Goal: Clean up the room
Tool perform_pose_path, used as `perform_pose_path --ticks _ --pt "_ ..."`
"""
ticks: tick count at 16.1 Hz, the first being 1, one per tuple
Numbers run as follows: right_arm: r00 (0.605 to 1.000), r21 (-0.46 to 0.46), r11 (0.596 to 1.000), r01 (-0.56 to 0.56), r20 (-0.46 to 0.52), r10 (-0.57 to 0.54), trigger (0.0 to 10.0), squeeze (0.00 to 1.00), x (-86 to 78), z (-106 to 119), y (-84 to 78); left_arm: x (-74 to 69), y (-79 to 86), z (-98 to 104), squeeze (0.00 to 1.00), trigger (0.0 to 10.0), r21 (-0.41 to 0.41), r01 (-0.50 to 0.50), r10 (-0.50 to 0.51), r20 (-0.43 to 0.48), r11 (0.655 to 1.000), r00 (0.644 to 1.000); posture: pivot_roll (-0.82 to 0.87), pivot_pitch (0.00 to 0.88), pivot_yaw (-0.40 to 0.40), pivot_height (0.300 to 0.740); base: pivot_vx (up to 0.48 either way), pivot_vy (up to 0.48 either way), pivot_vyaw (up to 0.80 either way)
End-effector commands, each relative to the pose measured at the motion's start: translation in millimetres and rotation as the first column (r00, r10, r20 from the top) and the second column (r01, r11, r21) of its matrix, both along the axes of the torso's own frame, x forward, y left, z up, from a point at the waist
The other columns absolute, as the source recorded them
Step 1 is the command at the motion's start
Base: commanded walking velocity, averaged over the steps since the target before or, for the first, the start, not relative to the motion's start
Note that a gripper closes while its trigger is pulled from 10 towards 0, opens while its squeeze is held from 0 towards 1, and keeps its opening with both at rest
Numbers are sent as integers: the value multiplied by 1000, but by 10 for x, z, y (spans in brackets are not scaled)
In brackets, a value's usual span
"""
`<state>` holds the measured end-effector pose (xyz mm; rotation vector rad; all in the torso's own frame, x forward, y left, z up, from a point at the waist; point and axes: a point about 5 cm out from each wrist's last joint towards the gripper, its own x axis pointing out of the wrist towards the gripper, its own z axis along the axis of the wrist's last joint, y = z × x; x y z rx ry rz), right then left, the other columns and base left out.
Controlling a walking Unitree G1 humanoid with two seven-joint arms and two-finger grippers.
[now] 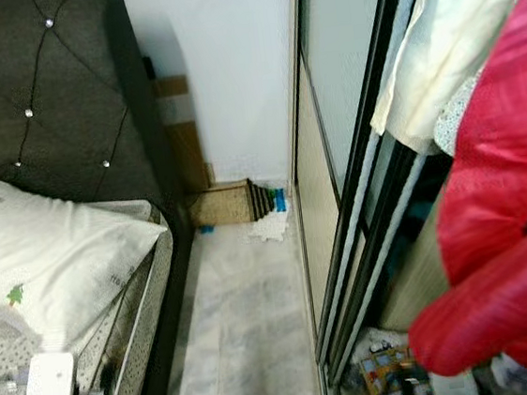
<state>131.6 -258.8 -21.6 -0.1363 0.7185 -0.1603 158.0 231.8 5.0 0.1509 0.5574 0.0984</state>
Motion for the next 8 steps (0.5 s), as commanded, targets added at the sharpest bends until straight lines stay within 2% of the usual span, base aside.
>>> perform_pose_path --ticks 1,4,5,8 --pt "998 24 999 40 -45 -39 10000 0 -37 -100 -65 -41 44 -104 0 10000 -29 -20 19 -36 999 999 -20 0 -21 740 0 0 0" --pt "990 3 1000 -23 -142 23 10000 0 41 -346 -88 -105 193 -373 0 10000 -61 -133 124 -135 989 983 -15 0 -19 740 0 0 0" --pt "984 -4 999 -43 -173 41 10000 0 67 -419 -83 -86 216 -426 0 10000 -59 -131 120 -157 990 980 -7 0 -19 740 0 0 0" --pt "966 -29 999 -36 -255 28 10000 0 17 -566 -111 -78 291 -614 0 10000 -72 -205 183 -237 976 954 -6 0 -15 740 0 0 0"
